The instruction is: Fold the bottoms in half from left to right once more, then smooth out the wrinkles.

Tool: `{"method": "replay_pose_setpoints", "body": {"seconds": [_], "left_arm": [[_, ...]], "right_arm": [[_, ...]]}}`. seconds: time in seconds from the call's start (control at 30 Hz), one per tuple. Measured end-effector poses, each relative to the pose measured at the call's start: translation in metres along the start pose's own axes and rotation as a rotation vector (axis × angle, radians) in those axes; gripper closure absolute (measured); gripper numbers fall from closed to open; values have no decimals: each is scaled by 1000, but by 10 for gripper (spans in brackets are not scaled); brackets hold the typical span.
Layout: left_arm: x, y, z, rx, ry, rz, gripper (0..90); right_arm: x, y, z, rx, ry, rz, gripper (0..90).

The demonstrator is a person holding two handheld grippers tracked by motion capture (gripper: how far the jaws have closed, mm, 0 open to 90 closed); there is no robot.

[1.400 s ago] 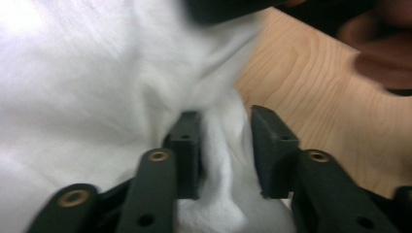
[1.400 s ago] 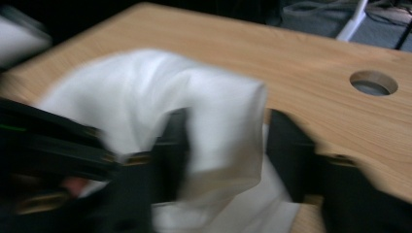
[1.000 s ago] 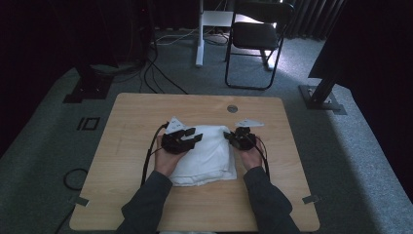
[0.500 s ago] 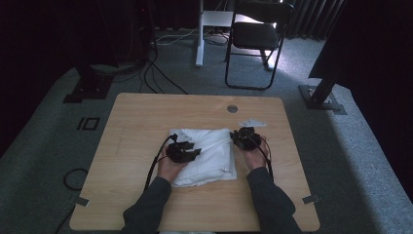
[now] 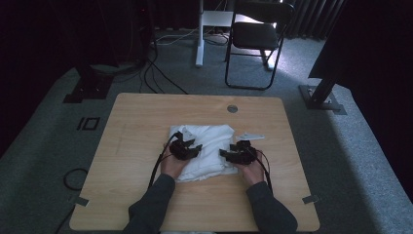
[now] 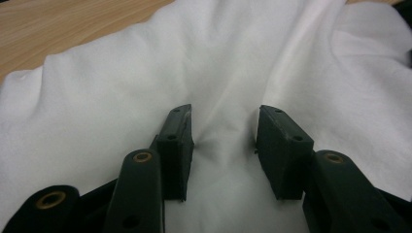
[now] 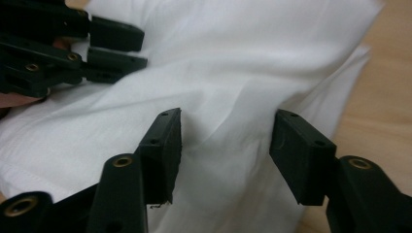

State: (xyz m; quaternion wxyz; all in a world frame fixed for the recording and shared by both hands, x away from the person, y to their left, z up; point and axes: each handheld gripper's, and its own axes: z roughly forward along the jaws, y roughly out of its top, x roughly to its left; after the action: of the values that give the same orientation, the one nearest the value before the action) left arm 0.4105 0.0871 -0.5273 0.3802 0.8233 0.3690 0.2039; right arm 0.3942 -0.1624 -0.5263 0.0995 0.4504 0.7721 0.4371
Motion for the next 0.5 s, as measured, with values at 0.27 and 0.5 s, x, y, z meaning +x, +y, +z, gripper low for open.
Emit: {"method": "replay_pose_setpoints", "body": {"seconds": [0.27,0.5], "left_arm": [[0,0,-2,-9,3,3,567],[1,2,-13,-46,-16,-8,496]], "right_arm": [[8,-2,-16,24,-15,-48,881],[8,-16,-40,-7,6,-35,884]]}}
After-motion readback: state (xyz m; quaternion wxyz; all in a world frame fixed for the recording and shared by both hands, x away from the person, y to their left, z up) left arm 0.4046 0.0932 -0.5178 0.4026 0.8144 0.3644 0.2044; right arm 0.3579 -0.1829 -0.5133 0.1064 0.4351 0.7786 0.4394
